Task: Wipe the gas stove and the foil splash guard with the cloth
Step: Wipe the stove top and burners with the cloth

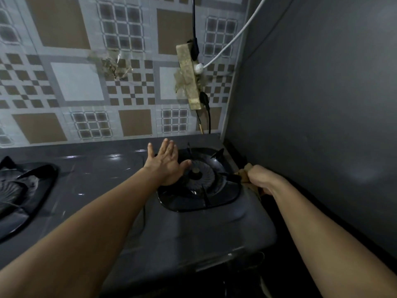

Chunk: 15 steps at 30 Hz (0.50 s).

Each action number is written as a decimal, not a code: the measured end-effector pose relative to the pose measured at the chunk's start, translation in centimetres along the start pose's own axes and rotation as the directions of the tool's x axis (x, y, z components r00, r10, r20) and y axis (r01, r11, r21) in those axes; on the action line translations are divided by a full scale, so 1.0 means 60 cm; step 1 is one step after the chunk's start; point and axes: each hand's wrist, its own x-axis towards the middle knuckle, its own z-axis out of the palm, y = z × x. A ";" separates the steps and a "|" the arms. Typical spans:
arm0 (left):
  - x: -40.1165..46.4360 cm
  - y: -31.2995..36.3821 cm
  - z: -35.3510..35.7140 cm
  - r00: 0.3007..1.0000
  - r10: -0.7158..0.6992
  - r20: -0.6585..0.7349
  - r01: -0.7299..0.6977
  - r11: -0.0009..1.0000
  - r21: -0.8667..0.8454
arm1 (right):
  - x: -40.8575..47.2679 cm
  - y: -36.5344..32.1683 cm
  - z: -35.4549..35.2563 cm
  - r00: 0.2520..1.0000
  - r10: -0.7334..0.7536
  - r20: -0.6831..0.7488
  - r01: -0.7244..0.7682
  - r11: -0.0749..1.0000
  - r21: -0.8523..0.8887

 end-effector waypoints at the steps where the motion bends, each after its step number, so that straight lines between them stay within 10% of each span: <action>1: -0.002 0.001 -0.003 1.000 -0.003 -0.018 0.003 1.000 0.015 | -0.016 0.010 -0.001 1.000 -0.014 -0.010 0.013 0.998 -0.062; 11: -0.115 0.021 -0.003 0.968 0.034 -0.248 -0.029 0.999 0.026 | -0.176 0.053 0.060 0.979 -0.050 -0.195 -0.019 0.942 -0.335; 15: -0.192 -0.011 0.002 0.977 0.010 -0.214 -0.042 0.989 -0.144 | -0.259 0.031 0.109 0.991 -0.095 -0.092 0.007 0.733 -0.680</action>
